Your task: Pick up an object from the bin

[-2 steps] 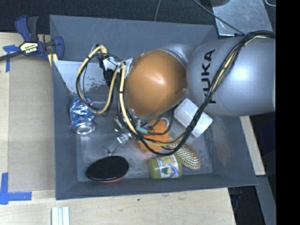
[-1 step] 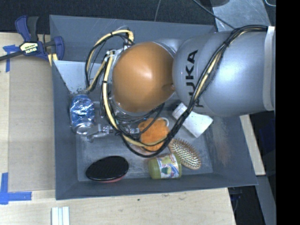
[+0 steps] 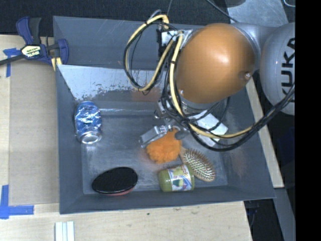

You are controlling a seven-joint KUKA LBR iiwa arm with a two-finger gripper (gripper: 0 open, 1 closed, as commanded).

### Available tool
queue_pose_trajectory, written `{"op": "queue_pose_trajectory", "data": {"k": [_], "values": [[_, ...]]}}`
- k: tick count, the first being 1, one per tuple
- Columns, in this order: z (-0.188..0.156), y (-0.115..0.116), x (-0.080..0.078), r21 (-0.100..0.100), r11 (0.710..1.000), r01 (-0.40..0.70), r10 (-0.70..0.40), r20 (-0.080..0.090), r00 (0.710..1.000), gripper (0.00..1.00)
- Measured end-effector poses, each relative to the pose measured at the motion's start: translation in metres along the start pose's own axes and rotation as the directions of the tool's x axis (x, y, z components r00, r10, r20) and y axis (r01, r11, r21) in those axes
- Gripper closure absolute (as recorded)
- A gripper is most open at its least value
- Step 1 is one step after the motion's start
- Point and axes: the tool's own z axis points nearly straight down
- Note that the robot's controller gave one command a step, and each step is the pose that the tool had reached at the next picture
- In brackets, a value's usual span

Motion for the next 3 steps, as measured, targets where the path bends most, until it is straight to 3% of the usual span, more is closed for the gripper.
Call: {"op": "queue_pose_trajectory", "data": {"k": [1,2,3], "values": [[0.047,-0.038,0.087,0.002,1.000,0.006,-0.006,-0.001,1.000,0.00],[0.122,-0.042,0.081,-0.004,0.999,-0.050,0.050,0.003,0.999,0.00],[0.117,-0.043,0.081,0.004,0.999,-0.050,0.050,0.002,0.999,1.00]]}}
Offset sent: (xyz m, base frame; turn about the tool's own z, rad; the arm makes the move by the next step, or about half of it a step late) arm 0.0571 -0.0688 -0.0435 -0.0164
